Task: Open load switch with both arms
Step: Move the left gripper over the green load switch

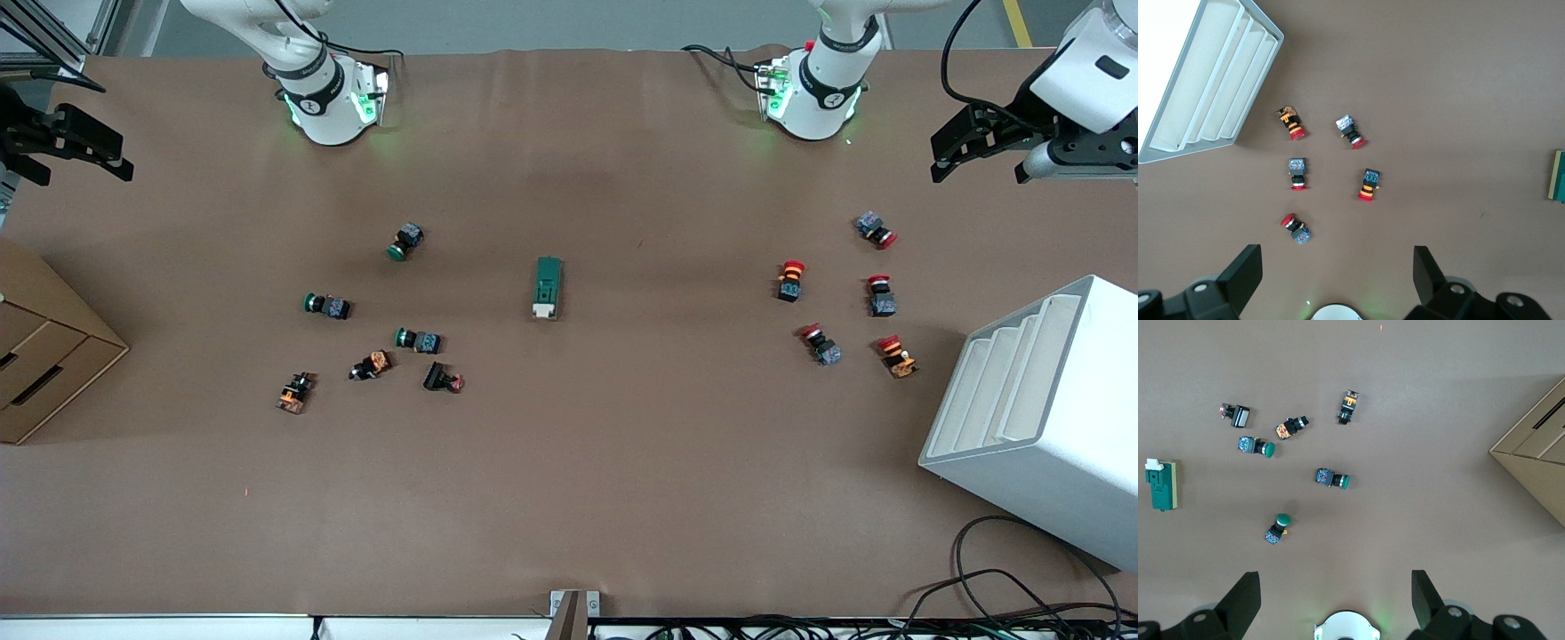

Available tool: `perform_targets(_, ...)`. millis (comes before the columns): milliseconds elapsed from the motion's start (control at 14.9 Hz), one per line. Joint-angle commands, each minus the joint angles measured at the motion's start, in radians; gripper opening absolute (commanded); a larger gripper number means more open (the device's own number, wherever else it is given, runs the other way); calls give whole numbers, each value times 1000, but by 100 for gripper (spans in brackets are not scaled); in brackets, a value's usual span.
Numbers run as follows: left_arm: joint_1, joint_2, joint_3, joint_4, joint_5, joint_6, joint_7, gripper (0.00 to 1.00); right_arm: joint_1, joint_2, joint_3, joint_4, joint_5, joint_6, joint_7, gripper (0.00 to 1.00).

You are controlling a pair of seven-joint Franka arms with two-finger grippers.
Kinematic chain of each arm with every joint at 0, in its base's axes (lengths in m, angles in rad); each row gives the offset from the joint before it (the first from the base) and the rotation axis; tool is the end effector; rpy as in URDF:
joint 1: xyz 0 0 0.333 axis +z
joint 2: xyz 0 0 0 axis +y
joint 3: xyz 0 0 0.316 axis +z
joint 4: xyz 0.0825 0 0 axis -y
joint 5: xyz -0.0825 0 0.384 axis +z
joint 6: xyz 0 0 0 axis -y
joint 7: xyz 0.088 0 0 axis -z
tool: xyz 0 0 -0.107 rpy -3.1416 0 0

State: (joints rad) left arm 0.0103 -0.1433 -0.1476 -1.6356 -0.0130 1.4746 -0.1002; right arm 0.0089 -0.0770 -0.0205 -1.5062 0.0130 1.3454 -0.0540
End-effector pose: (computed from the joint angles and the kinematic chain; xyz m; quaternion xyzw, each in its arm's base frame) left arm 0.4937 -0.0759 0.6605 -0.9998 0.0183 0.0091 0.0051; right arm 0.5052 -0.0048 0.6763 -0.9988 -0.0224 0.0416 0.0085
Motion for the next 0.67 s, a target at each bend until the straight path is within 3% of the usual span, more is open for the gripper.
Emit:
perform_targets(0,-1,-2,-4,19,15,-30,0,100,-3,-26,2,-25,-7,0,-12,100)
perform_targets(337,-10,39,-52,62,30,-27,-4,100,-4,-26,2,-22,-7,0,-10,100)
perform_targets(606,-35,169,-232,56,74,119,-112,100,-6,-14,1,15,-15,-3,-6,100)
